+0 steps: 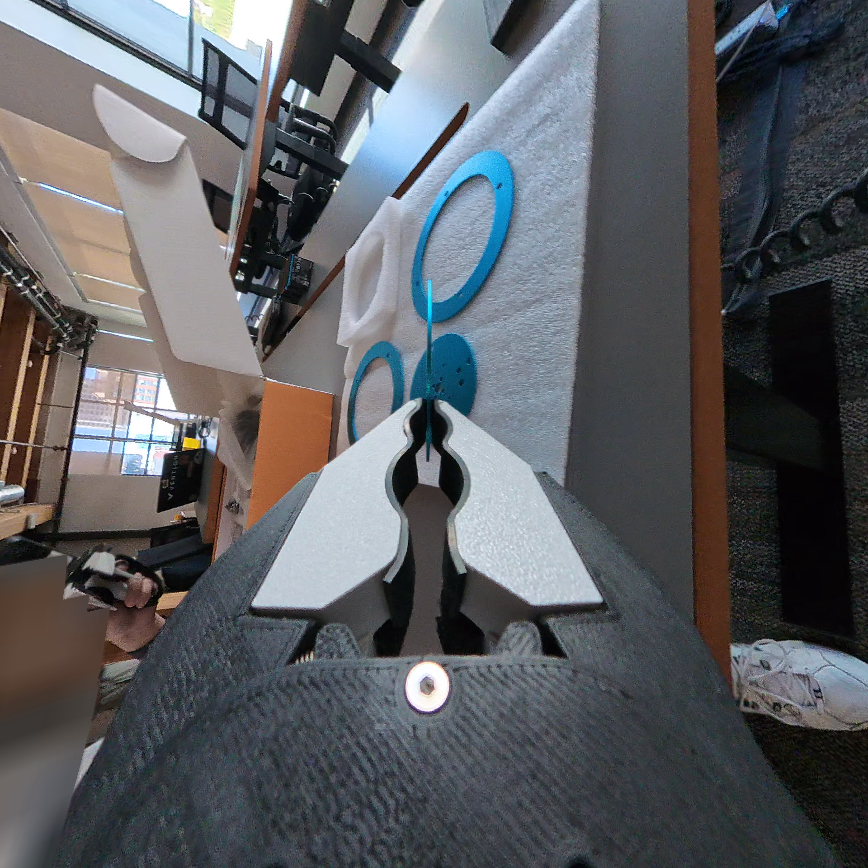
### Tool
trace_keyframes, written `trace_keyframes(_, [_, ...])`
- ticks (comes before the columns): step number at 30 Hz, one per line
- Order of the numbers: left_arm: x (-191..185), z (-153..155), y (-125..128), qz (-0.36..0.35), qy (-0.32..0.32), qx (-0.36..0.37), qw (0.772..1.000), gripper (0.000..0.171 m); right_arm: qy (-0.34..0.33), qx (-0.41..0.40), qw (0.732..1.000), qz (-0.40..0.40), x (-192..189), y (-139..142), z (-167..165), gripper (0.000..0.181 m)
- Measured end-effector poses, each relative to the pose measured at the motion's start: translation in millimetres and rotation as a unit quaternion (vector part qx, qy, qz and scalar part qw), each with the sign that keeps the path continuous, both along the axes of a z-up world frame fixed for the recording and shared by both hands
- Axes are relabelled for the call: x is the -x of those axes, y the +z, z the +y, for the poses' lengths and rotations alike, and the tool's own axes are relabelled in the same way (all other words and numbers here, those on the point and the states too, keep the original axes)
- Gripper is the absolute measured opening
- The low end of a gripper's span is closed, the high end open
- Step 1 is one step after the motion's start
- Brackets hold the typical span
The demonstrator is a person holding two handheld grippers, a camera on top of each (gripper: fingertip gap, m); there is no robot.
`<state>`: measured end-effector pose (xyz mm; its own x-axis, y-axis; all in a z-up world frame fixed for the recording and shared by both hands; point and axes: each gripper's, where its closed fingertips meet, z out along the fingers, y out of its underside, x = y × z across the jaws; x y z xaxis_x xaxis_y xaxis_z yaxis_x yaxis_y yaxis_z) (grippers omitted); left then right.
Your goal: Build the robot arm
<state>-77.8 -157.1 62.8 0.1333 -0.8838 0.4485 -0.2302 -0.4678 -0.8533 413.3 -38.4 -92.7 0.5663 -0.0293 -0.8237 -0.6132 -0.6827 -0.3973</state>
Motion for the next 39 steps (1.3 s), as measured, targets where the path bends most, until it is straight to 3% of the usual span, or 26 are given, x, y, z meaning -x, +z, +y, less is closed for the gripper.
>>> trace_keyframes(5, [-8.3,-3.1,-3.5,0.014,-0.010,0.003,1.000,0.019,-0.004,0.016,1.000,-0.024,-5.4,-25.3,12.8,0.000])
trace_keyframes(11, [-14.5,-5.5,-7.7,0.024,-0.015,0.006,1.000,0.018,0.011,0.023,0.999,-0.046,-4.1,-33.3,22.7,0.000])
trace_keyframes(15, [-30.4,4.0,-7.8,0.055,-0.030,0.001,0.998,0.018,0.006,-0.023,0.999,-0.039,-3.2,-12.2,21.4,0.000])
trace_keyframes(18, [-69.1,28.5,-16.1,0.156,-0.059,-0.047,0.985,0.017,-0.039,-0.114,0.992,-0.028,-7.2,29.1,26.1,0.000])
trace_keyframes(20, [-108.3,48.3,-27.3,0.227,-0.089,-0.088,0.966,0.011,-0.058,-0.190,0.980,-0.024,-5.2,64.2,29.7,0.000])
trace_keyframes(23, [-167.6,70.8,-57.7,0.332,-0.149,-0.126,0.923,0.013,-0.068,-0.270,0.957,-0.081,-5.9,100.1,29.7,0.000])
trace_keyframes(25, [-196.3,78.4,-84.0,0.393,-0.206,-0.163,0.881,0.018,-0.060,-0.304,0.945,-0.105,-7.5,118.1,27.4,0.000])
trace_keyframes(27, [-216.8,97.4,-112.8,0.440,-0.244,-0.244,0.829,0.034,-0.047,-0.308,0.945,-0.102,-13.1,125.3,25.6,0.000])
trace_keyframes(30, [-231.6,124.7,-154.7,0.483,-0.296,-0.364,0.740,0.023,-0.021,-0.243,0.965,-0.094,-19.3,103.0,29.5,0.000])
trace_keyframes(31, [-235.0,128.0,-165.9,0.487,-0.317,-0.384,0.718,0.029,-0.021,-0.212,0.971,-0.105,-21.7,87.5,32.9,0.000])
trace_keyframes(33, [-246.0,129.2,-180.2,0.475,-0.345,-0.403,0.702,0.032,0.006,-0.171,0.981,-0.097,-16.1,61.3,38.4,0.000])
trace_keyframes(36, [-258.4,132.1,-189.2,0.456,-0.370,-0.402,0.702,0.032,0.048,-0.122,0.991,-0.038,-0.5,40.0,44.1,0.000])
trace_keyframes(39, [-260.8,144.1,-197.7,0.469,-0.388,-0.414,0.677,0.027,0.060,-0.070,0.992,-0.084,-0.5,14.2,43.8,0.000])
